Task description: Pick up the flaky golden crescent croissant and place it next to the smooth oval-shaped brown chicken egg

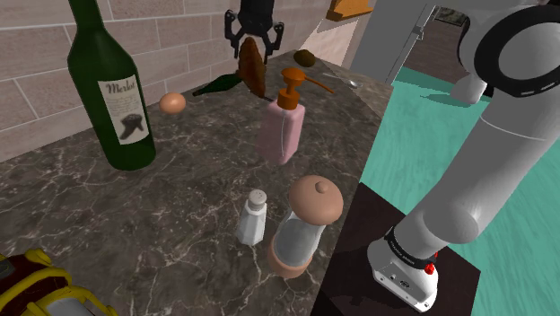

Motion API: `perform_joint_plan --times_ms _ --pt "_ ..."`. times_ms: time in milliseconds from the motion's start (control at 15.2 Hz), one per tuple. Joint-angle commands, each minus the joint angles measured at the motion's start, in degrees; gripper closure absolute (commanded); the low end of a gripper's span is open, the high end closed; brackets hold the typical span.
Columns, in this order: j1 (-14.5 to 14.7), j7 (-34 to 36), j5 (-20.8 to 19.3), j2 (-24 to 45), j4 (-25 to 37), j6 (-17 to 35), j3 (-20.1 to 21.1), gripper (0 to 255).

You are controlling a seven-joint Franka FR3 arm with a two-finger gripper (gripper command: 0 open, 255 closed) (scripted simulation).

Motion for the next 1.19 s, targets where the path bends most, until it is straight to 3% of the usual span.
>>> perform_joint_plan --times_ms 0,1122 --pt "-1.11 -1.57 0.49 -0.85 -2.03 1.42 -0.6 255" --pt "-1.82 -1.02 0.76 -2.16 -16.83 14.98 -0.92 255"
